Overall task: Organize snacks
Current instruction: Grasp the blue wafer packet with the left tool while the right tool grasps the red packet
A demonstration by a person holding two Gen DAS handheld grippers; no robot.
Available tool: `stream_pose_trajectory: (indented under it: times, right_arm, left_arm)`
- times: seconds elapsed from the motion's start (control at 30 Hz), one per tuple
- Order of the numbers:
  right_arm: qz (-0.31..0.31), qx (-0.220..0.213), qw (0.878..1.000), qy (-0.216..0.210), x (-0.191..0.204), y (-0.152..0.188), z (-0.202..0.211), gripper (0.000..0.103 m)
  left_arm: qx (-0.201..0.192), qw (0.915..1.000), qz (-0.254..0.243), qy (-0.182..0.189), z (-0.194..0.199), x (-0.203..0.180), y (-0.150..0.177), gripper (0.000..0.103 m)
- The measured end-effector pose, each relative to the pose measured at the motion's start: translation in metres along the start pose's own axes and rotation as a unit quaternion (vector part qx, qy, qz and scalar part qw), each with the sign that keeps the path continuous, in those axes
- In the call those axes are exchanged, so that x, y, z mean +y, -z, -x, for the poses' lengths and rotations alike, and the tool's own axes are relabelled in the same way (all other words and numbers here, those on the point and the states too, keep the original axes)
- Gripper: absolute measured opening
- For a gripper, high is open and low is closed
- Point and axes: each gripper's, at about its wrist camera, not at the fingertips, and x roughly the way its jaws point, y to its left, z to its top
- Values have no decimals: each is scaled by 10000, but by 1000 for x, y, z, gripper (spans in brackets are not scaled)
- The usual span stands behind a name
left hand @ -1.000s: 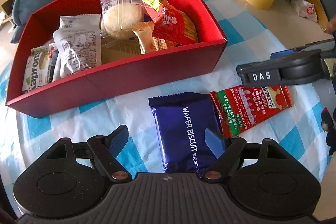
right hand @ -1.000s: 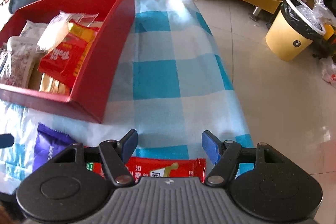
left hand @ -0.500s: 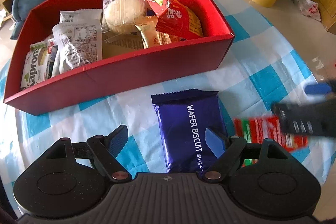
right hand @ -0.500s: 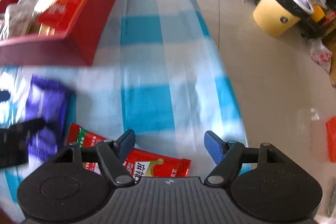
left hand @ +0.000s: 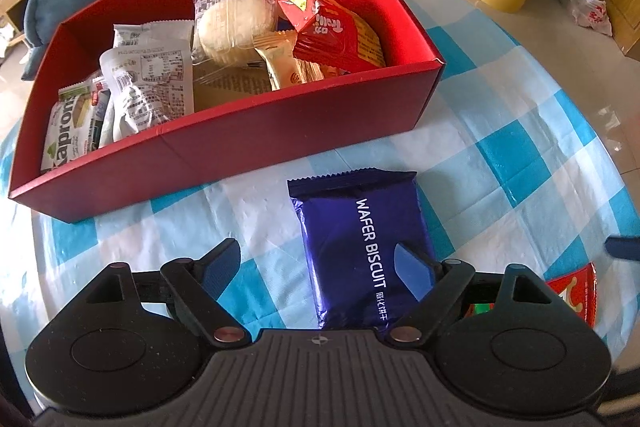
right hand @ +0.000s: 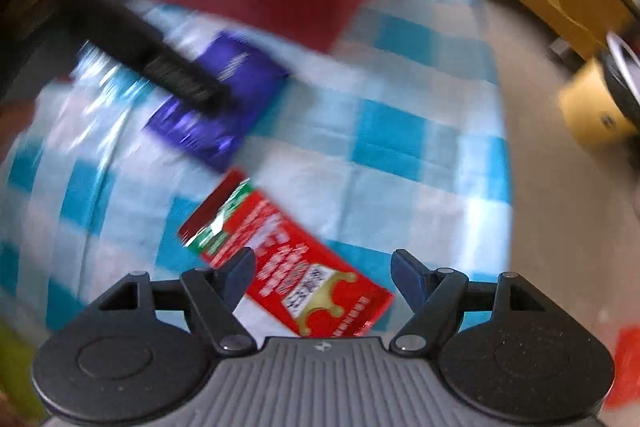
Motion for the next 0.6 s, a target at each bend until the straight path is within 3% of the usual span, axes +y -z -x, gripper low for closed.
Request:
stream_pose_trajectory:
  times: [0.17,0.33,0.4,0.53,0.6]
  right_arm:
    - [1213,292,9920,-178,26,-3,-11,69]
    - [1602,508,9857,-150,36,-15,-28,72]
    - [1349,485,9896,-143,33,-17,-28,73]
    - [-118,450,9982,-388,6,-6,-29,72]
    - [-561,282,9977,-262,0,2,-23,70]
  left_arm:
    - [14,10000,-21,10,0,1,1,89]
    - [45,9999,-126,45,-2,-5,1,90]
    - [55,9999,-147,58,-4,-7,1,92]
    - [83,9999,-43,96,-7,-5,-1,93]
    - [86,9999,5,89,-8,-5,-1,95]
